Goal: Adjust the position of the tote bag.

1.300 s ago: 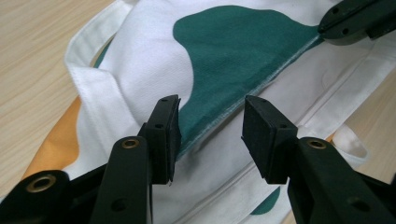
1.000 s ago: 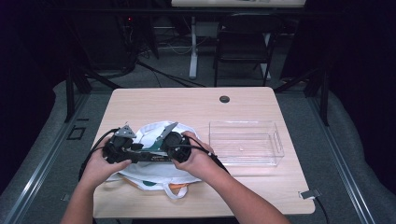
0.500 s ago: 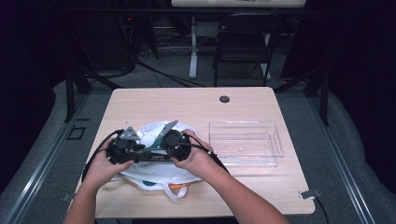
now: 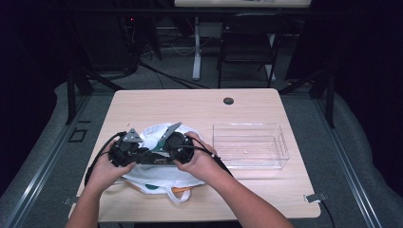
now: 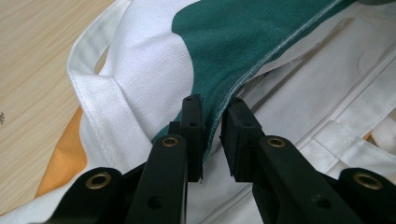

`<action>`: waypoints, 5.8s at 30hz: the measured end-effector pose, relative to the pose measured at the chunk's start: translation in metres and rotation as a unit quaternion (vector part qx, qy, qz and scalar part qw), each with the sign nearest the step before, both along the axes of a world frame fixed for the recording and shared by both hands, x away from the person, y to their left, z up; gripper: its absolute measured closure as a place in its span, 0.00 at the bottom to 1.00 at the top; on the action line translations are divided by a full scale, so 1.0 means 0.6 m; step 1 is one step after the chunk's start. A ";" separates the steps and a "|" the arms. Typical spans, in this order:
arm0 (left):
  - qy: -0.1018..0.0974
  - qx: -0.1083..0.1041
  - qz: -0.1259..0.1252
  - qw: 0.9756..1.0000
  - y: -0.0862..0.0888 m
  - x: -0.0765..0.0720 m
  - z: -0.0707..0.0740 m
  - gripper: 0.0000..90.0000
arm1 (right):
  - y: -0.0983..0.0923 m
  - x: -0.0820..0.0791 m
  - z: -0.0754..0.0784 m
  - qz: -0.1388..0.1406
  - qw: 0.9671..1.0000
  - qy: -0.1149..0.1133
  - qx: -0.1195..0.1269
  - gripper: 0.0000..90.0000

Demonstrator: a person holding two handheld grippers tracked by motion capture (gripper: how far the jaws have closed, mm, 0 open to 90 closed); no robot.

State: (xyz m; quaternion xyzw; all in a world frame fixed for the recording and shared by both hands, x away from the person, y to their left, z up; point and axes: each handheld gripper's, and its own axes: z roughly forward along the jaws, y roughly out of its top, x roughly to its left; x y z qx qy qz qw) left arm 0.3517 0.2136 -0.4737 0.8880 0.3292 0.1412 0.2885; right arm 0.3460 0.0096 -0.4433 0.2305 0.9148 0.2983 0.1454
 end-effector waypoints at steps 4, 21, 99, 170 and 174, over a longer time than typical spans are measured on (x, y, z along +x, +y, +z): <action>-0.003 -0.002 0.003 1.000 0.000 0.001 0.000 0.91 | 0.001 -0.002 -0.004 0.000 1.000 0.001 0.003 0.99; -0.025 -0.014 0.008 1.000 0.000 0.007 0.015 0.96 | -0.004 -0.001 -0.004 0.005 1.000 0.002 0.011 0.84; 0.008 0.033 0.025 0.999 -0.048 0.117 0.033 0.96 | -0.050 0.068 0.003 -0.048 0.996 -0.039 -0.067 0.93; 0.007 0.070 0.060 0.996 0.029 0.081 0.007 0.63 | -0.065 0.135 -0.019 -0.101 0.992 -0.015 -0.075 0.93; 0.008 0.076 0.063 0.995 0.032 0.084 -0.002 0.68 | -0.067 0.135 -0.021 -0.101 0.992 -0.016 -0.075 0.93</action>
